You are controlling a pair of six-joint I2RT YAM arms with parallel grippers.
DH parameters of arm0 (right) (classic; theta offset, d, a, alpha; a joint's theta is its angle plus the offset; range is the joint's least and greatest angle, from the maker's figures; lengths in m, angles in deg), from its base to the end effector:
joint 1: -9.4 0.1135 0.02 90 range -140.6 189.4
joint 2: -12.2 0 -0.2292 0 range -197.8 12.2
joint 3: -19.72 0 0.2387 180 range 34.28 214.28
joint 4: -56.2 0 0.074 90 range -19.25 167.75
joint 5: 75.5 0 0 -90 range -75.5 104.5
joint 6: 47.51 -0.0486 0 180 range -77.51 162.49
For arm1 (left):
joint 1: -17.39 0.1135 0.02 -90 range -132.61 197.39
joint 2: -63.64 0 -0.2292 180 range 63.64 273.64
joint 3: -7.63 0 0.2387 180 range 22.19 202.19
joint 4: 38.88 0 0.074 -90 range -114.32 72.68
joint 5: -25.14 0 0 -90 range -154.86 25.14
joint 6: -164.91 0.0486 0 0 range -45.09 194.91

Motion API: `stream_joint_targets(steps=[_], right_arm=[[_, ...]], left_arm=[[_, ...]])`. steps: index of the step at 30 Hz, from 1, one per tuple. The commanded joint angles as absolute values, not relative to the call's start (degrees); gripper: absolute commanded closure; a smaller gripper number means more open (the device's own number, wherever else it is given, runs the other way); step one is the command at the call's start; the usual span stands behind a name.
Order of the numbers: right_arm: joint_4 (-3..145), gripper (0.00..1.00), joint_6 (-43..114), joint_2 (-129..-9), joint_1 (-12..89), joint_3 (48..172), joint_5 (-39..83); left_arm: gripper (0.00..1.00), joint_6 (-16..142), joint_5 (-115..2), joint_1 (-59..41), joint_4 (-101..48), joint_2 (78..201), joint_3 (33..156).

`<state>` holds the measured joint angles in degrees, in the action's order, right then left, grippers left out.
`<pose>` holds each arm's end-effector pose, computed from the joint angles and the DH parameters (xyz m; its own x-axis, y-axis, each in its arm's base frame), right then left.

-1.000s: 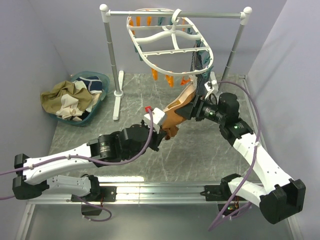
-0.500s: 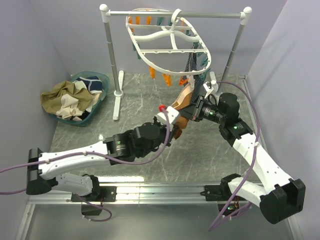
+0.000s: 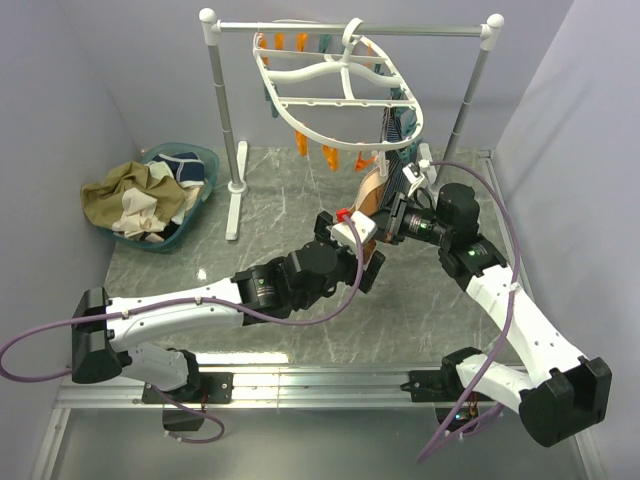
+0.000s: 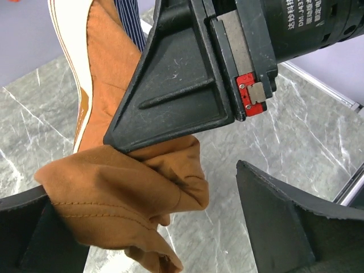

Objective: Remove the underwear clipped to the hanger

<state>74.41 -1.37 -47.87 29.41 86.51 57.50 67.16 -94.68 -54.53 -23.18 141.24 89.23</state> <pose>0.2236 0.1167 0.3182 -0.7435 0.2686 -0.6125 -0.5036 0.3778 0.7770 0.1231 -0.2992 0.3304 -0.1532 0.0923 -0.9839 0.6590 0.7515 -0.0321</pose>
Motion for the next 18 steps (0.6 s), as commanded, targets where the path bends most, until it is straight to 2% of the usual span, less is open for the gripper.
stream_joint_targets(steps=[1,11,14,15,17,18], right_arm=[[74.9,1.0,-3.2,-48.4,29.7,90.2,62.0],[74.9,1.0,-6.6,-49.5,29.7,92.3,67.9],[76.9,1.0,-5.8,-49.2,29.6,93.3,67.9],[77.2,1.0,-5.6,-49.2,29.6,93.7,67.9],[77.6,1.0,-5.6,-49.1,29.5,94.0,67.9],[77.7,1.0,-5.5,-49.1,29.6,94.2,67.8]], left_arm=[[0.01,68.8,-96.3,-54.2,-27.0,140.7,90.0],[0.0,71.6,-103.0,-54.0,-24.5,147.0,91.9],[0.16,73.0,-103.1,-53.8,-24.8,147.5,92.1],[0.32,73.1,-103.0,-53.8,-24.7,147.6,92.1],[0.52,73.0,-103.3,-53.5,-24.5,147.6,92.2],[0.71,72.9,-103.5,-53.5,-24.5,147.6,92.2]])
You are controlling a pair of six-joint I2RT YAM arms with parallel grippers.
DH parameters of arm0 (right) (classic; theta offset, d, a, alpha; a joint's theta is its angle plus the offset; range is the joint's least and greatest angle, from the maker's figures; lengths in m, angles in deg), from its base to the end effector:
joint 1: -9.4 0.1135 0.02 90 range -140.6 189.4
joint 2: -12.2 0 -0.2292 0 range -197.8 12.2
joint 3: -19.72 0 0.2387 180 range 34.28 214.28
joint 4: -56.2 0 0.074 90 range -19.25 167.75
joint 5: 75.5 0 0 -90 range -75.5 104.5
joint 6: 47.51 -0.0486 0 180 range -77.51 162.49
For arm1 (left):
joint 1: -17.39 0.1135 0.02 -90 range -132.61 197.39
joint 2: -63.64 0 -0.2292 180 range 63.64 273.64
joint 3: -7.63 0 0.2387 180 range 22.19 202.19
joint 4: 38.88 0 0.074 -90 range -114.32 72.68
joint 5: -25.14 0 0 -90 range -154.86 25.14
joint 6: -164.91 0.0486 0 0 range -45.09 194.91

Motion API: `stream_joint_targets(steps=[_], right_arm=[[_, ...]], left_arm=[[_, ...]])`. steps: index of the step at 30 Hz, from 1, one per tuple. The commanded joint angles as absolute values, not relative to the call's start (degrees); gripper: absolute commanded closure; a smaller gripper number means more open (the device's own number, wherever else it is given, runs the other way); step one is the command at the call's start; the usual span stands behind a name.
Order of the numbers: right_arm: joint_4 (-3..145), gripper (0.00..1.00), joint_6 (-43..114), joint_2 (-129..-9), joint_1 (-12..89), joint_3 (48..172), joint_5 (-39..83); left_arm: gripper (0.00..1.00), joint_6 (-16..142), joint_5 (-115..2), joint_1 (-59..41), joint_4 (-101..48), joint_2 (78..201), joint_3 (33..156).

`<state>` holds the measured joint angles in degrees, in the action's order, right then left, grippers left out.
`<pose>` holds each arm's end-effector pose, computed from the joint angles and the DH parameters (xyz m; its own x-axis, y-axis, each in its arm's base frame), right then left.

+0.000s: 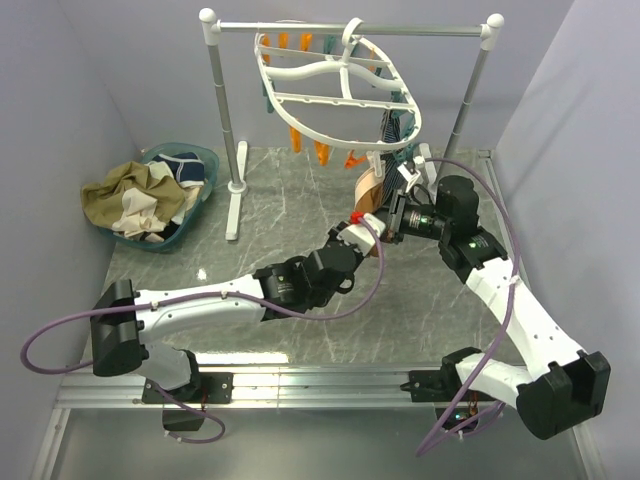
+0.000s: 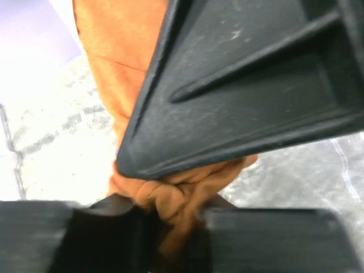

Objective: Remove the underwear clipped to the hanger

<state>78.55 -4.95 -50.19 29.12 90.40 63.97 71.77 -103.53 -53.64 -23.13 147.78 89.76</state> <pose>0.2251 0.1199 0.3254 -0.8274 0.2119 -0.5201 -0.4493 0.3059 0.8394 0.1398 -0.3133 0.2990 -0.1289 0.2433 -0.9614 0.5387 0.8311 0.1381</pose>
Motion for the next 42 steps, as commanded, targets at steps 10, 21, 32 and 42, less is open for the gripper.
stream_joint_targets(steps=[10,21,32,42], right_arm=[[90.1,0.38,3.4,-47.7,29.5,100.0,57.7],[101.2,0.06,14.5,-44.5,29.1,109.3,38.2],[103.0,0.03,25.9,-46.1,29.0,115.2,18.6],[98.4,0.12,26.6,-49.0,28.8,114.3,17.4]], left_arm=[[1.0,72.6,-102.6,-53.5,-24.7,145.4,90.6],[1.0,72.7,-101.1,-53.6,-24.5,147.0,90.8],[1.0,82.5,-109.0,-56.8,-23.4,156.8,95.5],[1.0,84.5,-112.4,-57.1,-23.9,158.6,96.9]])
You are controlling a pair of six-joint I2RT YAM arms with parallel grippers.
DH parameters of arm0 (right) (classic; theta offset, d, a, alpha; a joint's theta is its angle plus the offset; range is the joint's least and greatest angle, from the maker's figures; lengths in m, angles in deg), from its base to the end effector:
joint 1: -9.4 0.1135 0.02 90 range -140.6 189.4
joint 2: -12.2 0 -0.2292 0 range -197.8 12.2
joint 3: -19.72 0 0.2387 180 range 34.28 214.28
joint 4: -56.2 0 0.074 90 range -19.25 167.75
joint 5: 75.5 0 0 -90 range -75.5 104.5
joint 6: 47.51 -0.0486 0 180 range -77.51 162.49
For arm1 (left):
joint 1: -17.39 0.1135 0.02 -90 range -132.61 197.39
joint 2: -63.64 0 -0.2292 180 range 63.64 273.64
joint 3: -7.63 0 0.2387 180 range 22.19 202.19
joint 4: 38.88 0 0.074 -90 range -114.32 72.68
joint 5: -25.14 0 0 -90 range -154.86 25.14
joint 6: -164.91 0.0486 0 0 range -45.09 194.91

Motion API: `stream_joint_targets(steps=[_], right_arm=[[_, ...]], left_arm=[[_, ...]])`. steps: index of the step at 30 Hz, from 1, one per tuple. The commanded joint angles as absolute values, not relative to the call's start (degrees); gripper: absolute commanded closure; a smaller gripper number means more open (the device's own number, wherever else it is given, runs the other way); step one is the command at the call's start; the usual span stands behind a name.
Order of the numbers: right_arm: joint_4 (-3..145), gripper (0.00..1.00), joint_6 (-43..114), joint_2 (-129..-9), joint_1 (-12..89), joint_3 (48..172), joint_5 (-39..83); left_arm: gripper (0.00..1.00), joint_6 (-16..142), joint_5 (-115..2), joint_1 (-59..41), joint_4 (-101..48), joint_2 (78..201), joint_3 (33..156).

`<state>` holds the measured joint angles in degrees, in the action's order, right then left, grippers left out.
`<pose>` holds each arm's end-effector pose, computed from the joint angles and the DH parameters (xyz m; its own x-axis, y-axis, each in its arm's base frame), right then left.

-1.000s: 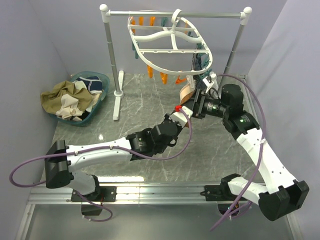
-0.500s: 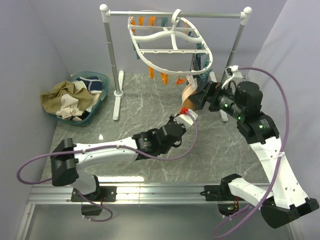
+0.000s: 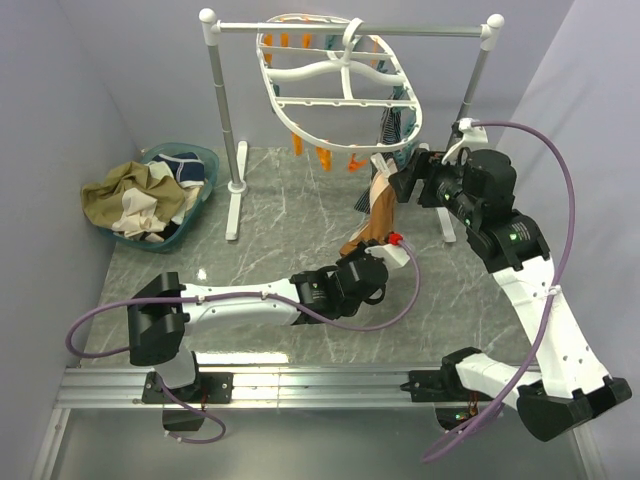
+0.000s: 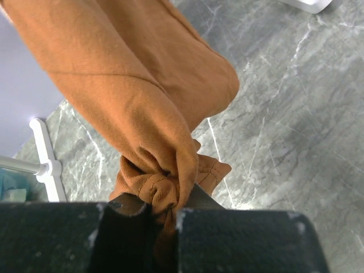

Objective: Remove the underwear clipped to the hanger

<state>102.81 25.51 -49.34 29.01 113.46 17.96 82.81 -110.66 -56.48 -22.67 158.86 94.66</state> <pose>0.2170 0.0804 0.4117 -0.3381 0.1890 -0.9219 -0.3046 0.9049 0.2972 0.1378 -0.3509 0.2632 -0.0466 0.5059 -0.8613 0.4995 0.7585 0.4185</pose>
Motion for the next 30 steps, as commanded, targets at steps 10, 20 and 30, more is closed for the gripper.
stream_joint_targets(steps=[10,20,30], right_arm=[[99.9,0.27,31.1,-52.2,29.0,118.2,18.2],[92.3,0.24,26.7,-51.6,24.3,113.4,29.3],[76.9,0.17,12.0,-49.9,12.7,106.4,62.6]], left_arm=[[1.0,88.1,-114.2,-58.4,-23.4,160.4,99.4],[1.0,87.5,-112.2,-58.7,-22.2,157.6,99.8],[1.0,69.8,-84.0,-51.9,-18.1,131.5,86.7]])
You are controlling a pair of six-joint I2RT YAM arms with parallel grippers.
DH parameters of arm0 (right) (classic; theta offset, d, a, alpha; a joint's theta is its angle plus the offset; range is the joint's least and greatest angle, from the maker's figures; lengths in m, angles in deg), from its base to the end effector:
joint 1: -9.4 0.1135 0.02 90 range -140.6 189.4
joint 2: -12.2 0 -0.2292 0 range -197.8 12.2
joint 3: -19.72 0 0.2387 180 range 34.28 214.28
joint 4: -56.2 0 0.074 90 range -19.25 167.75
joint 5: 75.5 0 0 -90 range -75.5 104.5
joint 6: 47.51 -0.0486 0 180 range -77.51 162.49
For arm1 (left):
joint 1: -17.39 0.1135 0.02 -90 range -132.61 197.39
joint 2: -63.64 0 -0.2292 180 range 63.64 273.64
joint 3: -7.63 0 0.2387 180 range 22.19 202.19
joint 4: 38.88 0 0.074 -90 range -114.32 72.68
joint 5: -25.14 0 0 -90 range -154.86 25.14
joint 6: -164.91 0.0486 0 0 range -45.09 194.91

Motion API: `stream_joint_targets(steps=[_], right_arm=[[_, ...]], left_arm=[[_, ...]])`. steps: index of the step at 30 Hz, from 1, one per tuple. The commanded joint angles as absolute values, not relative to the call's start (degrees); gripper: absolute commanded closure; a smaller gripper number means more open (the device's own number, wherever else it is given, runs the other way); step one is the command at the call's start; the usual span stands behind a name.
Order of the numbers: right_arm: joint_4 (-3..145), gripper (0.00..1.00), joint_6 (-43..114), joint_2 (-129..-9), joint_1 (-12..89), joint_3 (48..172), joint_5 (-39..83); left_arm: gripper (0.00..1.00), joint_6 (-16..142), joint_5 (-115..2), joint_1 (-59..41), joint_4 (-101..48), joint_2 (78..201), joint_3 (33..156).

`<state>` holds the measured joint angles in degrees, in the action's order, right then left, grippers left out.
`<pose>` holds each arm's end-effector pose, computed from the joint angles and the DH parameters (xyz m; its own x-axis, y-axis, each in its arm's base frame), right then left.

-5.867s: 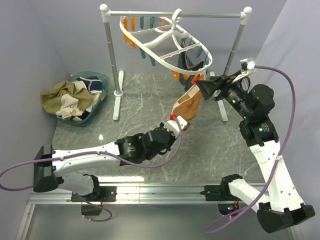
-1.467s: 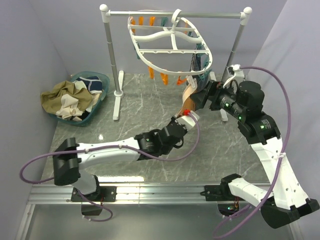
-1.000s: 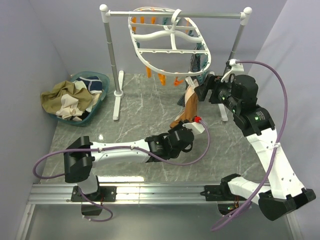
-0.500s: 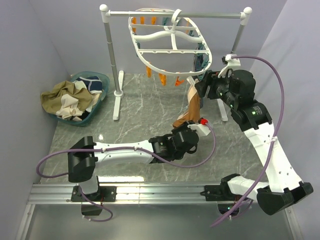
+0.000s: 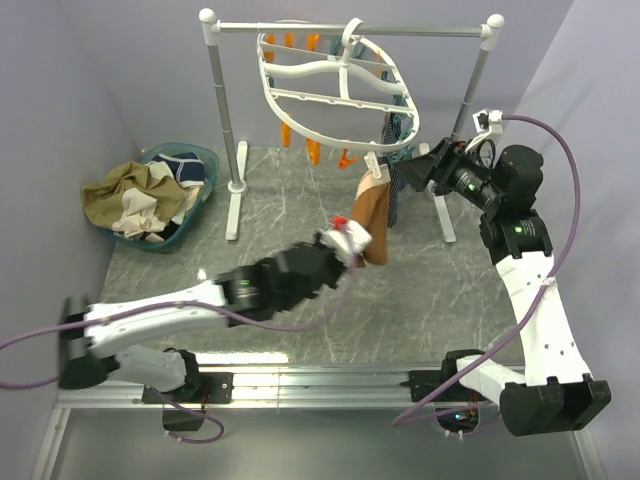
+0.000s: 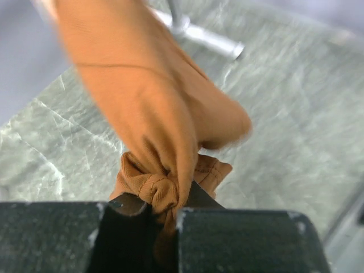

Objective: Remove the underwear clipped to the hanger

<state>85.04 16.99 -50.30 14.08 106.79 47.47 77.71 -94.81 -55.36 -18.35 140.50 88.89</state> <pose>0.2427 0.0464 0.4075 -0.3293 0.3354 -0.8826 -0.5180 0.7174 0.4659 0.1173 -0.2960 0.3228 -0.0488 0.2999 -0.9527 0.6885 0.7011 0.1855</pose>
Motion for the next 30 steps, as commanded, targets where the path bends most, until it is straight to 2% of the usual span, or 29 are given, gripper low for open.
stream_joint_targets(steps=[1,7,12,17,22,30], right_arm=[[75.2,0.17,10.9,-50.4,12.4,105.1,65.2],[54.3,0.17,-5.4,-53.9,12.2,98.0,78.1],[43.4,0.16,-14.0,-55.7,12.6,94.1,79.7],[33.0,0.11,-21.8,-55.7,13.4,89.9,76.0],[31.2,0.07,-23.3,-56.6,17.6,87.0,71.3],[29.7,0.04,-21.8,-55.3,24.7,83.7,55.5]], left_arm=[[0.99,68.2,-79.9,-50.7,-17.3,129.7,85.1],[1.0,65.0,-68.9,-42.9,-13.0,122.4,83.2],[1.0,63.7,-63.9,-40.6,-10.6,120.7,83.1],[1.0,63.2,-62.6,-40.5,-9.4,120.9,83.9],[1.0,63.2,-61.8,-40.4,-8.2,120.6,85.5],[1.0,63.2,-59.7,-40.4,-7.4,120.9,87.1]])
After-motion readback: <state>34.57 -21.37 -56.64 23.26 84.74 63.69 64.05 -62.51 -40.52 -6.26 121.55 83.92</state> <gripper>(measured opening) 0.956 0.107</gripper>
